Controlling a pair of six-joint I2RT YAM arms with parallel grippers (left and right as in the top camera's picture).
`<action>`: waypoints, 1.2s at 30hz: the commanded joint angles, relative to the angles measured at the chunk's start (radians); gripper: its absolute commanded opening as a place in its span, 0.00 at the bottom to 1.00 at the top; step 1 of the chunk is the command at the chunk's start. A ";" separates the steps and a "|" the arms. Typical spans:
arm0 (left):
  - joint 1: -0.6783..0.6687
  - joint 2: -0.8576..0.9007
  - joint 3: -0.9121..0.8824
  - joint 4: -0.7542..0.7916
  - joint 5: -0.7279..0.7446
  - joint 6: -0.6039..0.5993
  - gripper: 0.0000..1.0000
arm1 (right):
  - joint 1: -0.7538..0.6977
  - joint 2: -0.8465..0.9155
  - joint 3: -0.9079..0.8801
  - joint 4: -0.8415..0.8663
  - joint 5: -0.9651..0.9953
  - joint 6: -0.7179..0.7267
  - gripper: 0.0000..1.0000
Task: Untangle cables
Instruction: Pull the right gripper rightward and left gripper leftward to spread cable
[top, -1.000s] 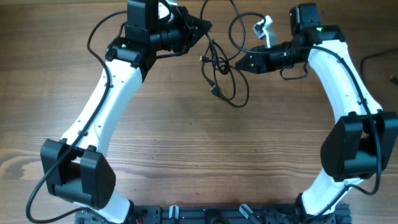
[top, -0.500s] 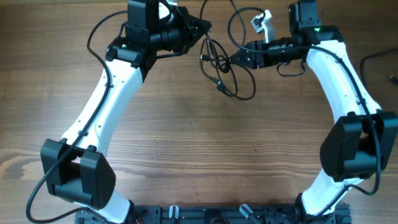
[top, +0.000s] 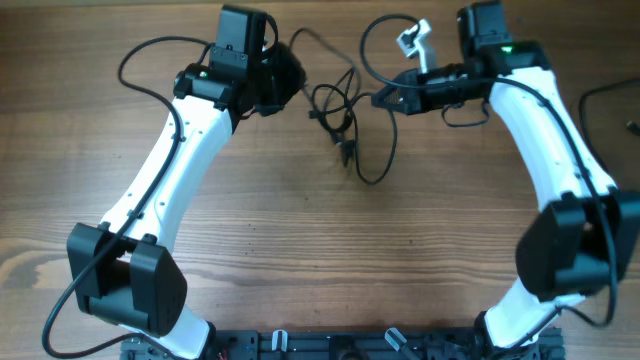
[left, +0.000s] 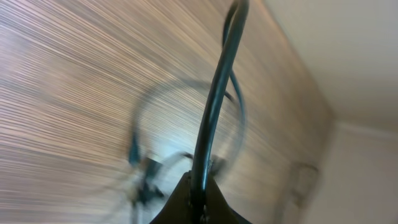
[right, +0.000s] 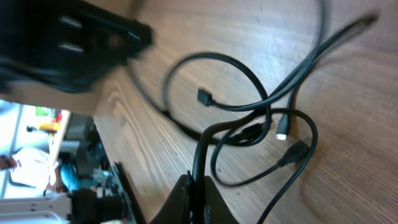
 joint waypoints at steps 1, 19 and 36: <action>0.000 -0.002 0.002 -0.055 -0.253 0.095 0.04 | -0.079 -0.157 0.040 0.019 -0.097 0.096 0.04; 0.032 -0.002 0.002 -0.193 -0.536 0.121 0.04 | -0.632 -0.326 0.039 -0.004 0.286 0.475 0.04; 0.181 -0.002 0.002 -0.129 -0.534 0.304 0.04 | -0.524 -0.148 0.031 -0.100 0.289 0.340 0.04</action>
